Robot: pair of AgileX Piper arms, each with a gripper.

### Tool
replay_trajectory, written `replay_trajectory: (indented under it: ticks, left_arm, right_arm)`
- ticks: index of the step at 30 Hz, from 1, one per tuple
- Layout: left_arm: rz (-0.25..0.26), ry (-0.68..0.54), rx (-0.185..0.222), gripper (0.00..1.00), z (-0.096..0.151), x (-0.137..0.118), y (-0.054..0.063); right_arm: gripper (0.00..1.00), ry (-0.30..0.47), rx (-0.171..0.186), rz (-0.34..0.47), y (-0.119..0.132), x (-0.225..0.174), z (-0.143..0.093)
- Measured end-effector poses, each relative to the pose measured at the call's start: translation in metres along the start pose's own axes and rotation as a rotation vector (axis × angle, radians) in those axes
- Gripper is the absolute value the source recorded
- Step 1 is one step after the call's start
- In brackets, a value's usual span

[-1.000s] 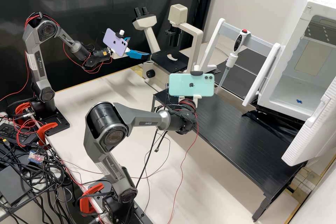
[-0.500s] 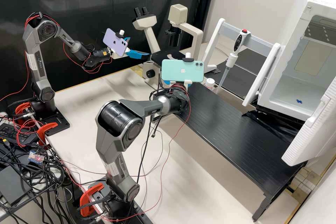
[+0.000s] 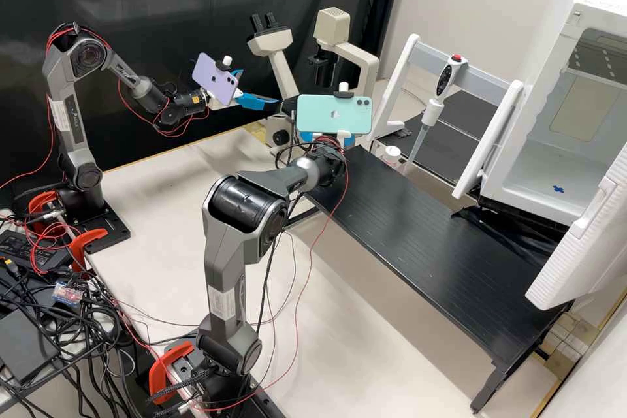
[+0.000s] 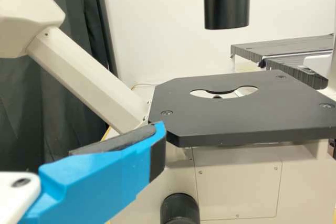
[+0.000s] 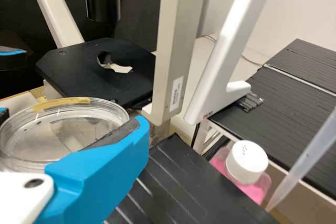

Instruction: Move the petri dish to the microscope

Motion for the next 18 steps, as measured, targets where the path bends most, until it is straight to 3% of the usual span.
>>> replay_trajectory:
  ticks: [15, 18]
  left_arm:
    - [0.000, 0.000, 0.000, 1.00, 0.000, 0.000, 0.000]
    - [0.000, 0.000, 0.000, 1.00, 0.000, 0.000, 0.000]
  right_arm:
    - [0.00, -0.028, -0.041, -0.003, -0.009, 0.034, -0.025]
    - [0.00, -0.038, -0.033, -0.002, -0.011, 0.042, -0.028]
